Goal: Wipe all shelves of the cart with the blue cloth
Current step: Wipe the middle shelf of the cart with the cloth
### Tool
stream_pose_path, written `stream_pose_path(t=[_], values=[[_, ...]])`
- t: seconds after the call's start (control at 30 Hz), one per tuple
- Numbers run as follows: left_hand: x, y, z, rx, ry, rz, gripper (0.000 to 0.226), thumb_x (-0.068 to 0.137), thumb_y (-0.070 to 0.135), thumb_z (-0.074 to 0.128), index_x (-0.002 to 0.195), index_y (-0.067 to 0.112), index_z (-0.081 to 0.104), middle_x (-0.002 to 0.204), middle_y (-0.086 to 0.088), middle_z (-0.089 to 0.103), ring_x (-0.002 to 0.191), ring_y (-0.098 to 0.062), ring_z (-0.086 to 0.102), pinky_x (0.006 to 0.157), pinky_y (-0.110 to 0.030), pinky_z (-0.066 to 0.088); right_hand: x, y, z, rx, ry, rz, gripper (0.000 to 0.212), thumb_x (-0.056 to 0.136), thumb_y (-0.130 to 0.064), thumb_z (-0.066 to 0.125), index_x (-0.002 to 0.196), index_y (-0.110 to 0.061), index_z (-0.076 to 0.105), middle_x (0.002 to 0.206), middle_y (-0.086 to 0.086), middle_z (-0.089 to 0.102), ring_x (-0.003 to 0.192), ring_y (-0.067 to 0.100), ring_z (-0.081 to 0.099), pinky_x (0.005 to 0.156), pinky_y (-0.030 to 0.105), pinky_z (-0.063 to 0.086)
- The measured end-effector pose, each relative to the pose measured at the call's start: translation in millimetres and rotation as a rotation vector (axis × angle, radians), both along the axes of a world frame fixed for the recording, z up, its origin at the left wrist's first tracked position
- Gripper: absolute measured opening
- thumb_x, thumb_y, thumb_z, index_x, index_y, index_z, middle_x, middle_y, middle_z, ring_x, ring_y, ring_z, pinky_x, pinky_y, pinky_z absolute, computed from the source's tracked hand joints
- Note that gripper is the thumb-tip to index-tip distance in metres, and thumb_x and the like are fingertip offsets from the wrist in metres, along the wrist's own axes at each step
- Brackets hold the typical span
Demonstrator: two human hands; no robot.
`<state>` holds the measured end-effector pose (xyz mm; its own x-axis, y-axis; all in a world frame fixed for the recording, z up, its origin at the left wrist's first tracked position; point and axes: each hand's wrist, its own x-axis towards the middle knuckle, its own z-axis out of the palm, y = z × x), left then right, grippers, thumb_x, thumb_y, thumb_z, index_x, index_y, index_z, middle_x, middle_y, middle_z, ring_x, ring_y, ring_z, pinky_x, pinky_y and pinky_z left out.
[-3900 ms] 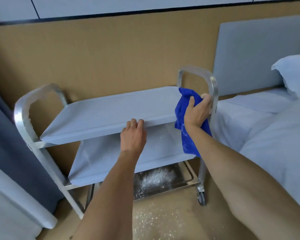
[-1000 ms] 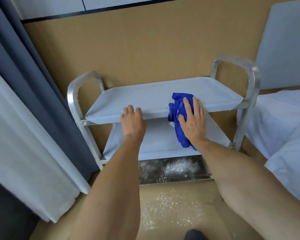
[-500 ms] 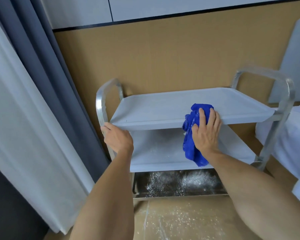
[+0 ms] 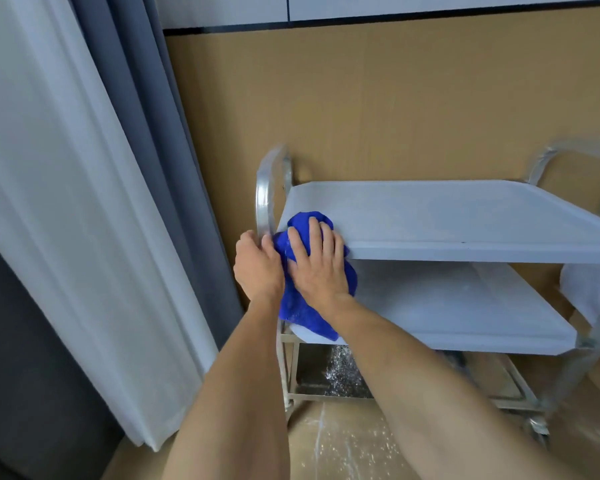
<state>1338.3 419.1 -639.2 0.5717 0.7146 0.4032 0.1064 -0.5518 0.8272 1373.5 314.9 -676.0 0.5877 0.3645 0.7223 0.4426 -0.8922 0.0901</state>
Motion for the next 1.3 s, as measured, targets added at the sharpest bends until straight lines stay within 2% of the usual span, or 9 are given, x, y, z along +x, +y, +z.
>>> stream_pose_path(t=[0.27, 0.5, 0.6, 0.67, 0.8, 1.0, 1.1, 1.23, 1.3], values=[[9, 8, -4, -0.036, 0.099, 0.032, 0.04, 0.099, 0.044, 0.034, 0.11, 0.019, 0.062, 0.1, -0.003, 0.063, 0.086, -0.022, 0.06, 0.073, -0.037, 0.049, 1, 5, 9, 0.016, 0.054, 0.086, 0.049, 0.084, -0.019, 0.058, 0.132, -0.023, 0.047, 0.143, 0.019, 0.04, 0.126, 0.039, 0.041, 0.105, 0.049, 0.032], [24, -40, 3, -0.098, 0.141, 0.225, 0.034, 0.104, 0.031, 0.033, 0.129, 0.011, 0.045, 0.131, -0.015, 0.044, 0.116, -0.033, 0.046, 0.089, -0.044, 0.044, 15, -139, -5, 0.191, 0.013, -0.109, 0.047, 0.082, -0.016, 0.054, 0.129, -0.023, 0.055, 0.138, 0.015, 0.048, 0.122, 0.037, 0.046, 0.104, 0.049, 0.032], [31, -71, 4, 0.031, 0.181, 0.287, 0.054, 0.101, 0.025, 0.043, 0.147, 0.005, 0.024, 0.154, -0.021, 0.021, 0.139, -0.037, 0.027, 0.109, -0.048, 0.03, 23, -218, -13, 0.282, 0.0, -0.272, 0.048, 0.089, -0.025, 0.05, 0.137, -0.022, 0.05, 0.144, 0.016, 0.043, 0.129, 0.036, 0.042, 0.109, 0.048, 0.031], [35, -102, -2, 0.245, 0.142, 0.19, 0.056, 0.1, 0.021, 0.045, 0.148, 0.005, 0.021, 0.157, -0.025, 0.013, 0.143, -0.038, 0.019, 0.112, -0.05, 0.023, 29, -259, -17, 0.433, 0.005, -0.376, 0.049, 0.092, -0.027, 0.044, 0.141, -0.02, 0.046, 0.148, 0.016, 0.038, 0.136, 0.035, 0.036, 0.111, 0.048, 0.029], [53, -173, -17, 0.608, 0.028, -0.13, 0.041, 0.096, 0.012, 0.049, 0.135, 0.006, 0.044, 0.152, -0.026, 0.027, 0.139, -0.04, 0.028, 0.108, -0.052, 0.026, 48, -317, -12, 0.863, -0.064, -0.523, 0.048, 0.095, -0.026, 0.044, 0.142, -0.016, 0.045, 0.151, 0.016, 0.035, 0.136, 0.034, 0.036, 0.109, 0.045, 0.033], [77, -262, -6, 0.691, -0.093, -0.388, 0.024, 0.091, 0.01, 0.042, 0.107, 0.005, 0.06, 0.137, -0.026, 0.047, 0.125, -0.042, 0.044, 0.102, -0.049, 0.034, 80, -435, 31, 1.282, -0.002, -0.707, 0.046, 0.096, -0.021, 0.046, 0.142, -0.017, 0.045, 0.148, 0.016, 0.036, 0.133, 0.035, 0.036, 0.105, 0.05, 0.037], [82, -273, -9, 0.722, -0.084, -0.4, 0.032, 0.089, 0.015, 0.033, 0.104, 0.005, 0.06, 0.131, -0.023, 0.05, 0.121, -0.04, 0.046, 0.1, -0.048, 0.034, 90, -447, 29, 1.293, -0.077, -0.721, 0.044, 0.093, -0.02, 0.047, 0.136, -0.013, 0.051, 0.14, 0.017, 0.045, 0.127, 0.036, 0.043, 0.098, 0.051, 0.044], [81, -266, -2, 0.628, -0.124, -0.469, 0.035, 0.082, 0.015, 0.035, 0.1, 0.005, 0.063, 0.106, -0.011, 0.058, 0.111, -0.035, 0.052, 0.097, -0.045, 0.037, 84, -425, 9, 1.076, -0.196, -0.668, 0.045, 0.091, -0.018, 0.045, 0.134, -0.006, 0.053, 0.146, 0.022, 0.042, 0.136, 0.04, 0.038, 0.11, 0.049, 0.034], [79, -262, 4, 0.555, -0.103, -0.517, 0.035, 0.079, 0.007, 0.04, 0.105, 0.003, 0.063, 0.107, -0.012, 0.057, 0.11, -0.035, 0.051, 0.097, -0.044, 0.039, 73, -396, 1, 0.971, -0.175, -0.617, 0.045, 0.096, -0.021, 0.041, 0.138, -0.008, 0.05, 0.153, 0.02, 0.035, 0.143, 0.038, 0.028, 0.116, 0.048, 0.027]])
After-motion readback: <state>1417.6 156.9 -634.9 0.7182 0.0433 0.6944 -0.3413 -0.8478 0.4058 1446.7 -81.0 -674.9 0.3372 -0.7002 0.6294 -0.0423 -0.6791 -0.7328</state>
